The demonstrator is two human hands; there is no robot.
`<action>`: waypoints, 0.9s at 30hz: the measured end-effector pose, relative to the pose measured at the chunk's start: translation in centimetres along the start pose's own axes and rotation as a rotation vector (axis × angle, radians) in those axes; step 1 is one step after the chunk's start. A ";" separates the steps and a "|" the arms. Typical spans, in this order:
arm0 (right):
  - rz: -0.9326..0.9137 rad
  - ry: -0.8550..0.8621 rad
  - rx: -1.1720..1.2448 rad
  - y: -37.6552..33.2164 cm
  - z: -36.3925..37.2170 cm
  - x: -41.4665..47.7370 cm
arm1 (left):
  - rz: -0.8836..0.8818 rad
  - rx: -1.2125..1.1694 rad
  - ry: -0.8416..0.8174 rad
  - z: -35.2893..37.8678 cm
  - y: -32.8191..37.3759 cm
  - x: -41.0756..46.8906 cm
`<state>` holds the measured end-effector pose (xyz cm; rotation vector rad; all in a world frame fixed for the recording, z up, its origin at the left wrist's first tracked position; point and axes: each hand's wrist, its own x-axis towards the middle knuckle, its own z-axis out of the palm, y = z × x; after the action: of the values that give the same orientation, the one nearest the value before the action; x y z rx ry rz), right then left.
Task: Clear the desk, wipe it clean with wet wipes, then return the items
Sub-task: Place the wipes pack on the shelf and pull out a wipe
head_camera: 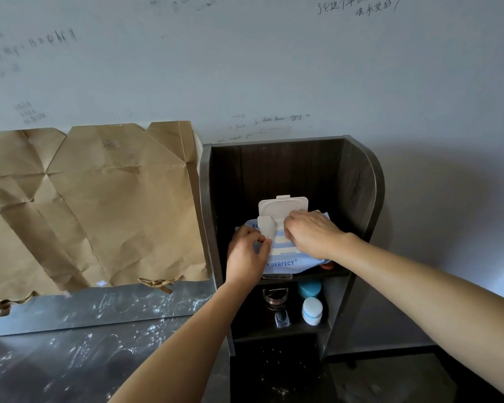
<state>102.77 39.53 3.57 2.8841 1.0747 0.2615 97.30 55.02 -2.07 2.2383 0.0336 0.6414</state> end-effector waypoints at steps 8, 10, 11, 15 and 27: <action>0.024 -0.018 0.194 0.7 -0.8 -0.4 | -0.050 -0.026 -0.060 -0.5 0.3 0.6; 0.025 -0.013 0.137 0.4 -0.7 -0.2 | -0.078 -0.072 -0.076 -0.8 0.6 0.9; 0.027 -0.022 0.104 0.2 -0.6 -0.1 | -0.089 -0.092 -0.081 -0.9 0.7 0.9; 0.043 -0.068 0.048 0.1 -0.6 0.2 | -0.107 -0.130 -0.090 -1.1 0.9 1.0; 0.022 -0.023 0.100 -0.1 -1.5 0.0 | -0.073 -0.154 -0.025 -0.6 0.7 0.5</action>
<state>102.44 39.64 5.04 2.9802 1.0830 0.1803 97.34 55.07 -0.98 2.0867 0.0516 0.5576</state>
